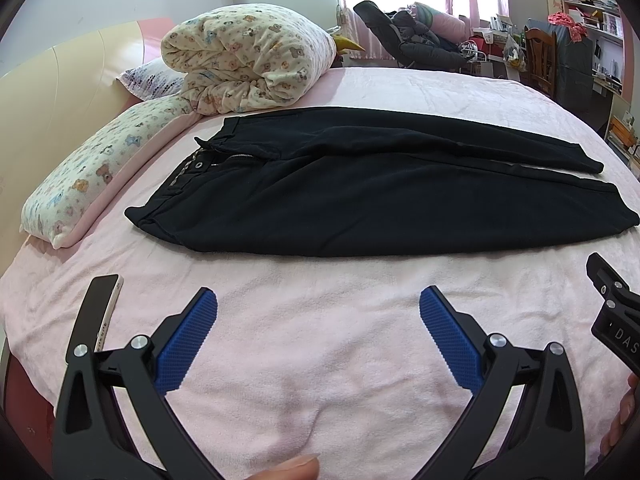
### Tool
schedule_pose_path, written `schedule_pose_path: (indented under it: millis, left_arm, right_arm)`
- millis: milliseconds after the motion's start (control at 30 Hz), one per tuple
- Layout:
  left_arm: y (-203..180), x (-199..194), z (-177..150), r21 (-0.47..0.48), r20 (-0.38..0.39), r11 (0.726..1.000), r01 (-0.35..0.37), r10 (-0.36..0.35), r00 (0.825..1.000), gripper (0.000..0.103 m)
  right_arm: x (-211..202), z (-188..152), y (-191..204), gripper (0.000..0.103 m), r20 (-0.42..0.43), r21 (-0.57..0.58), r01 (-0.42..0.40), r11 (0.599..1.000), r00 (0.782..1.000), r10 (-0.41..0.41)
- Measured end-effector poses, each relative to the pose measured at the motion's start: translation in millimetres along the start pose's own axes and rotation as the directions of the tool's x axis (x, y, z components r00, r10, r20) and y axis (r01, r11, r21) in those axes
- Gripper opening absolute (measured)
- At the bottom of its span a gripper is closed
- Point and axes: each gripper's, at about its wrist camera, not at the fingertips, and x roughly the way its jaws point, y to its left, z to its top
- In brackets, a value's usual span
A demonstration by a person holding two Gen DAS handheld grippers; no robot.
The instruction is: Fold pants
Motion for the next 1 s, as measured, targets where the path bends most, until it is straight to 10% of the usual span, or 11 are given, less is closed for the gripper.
schedule_pose_path:
  millis: [1000]
  left_arm:
    - [-7,75,44,0.029,-0.108,0.999,0.041,-0.038,0.993,0.101]
  right_arm:
    - [85,50,9,0.102,-0.123,0.030,-0.149,0.988,0.981,0.151]
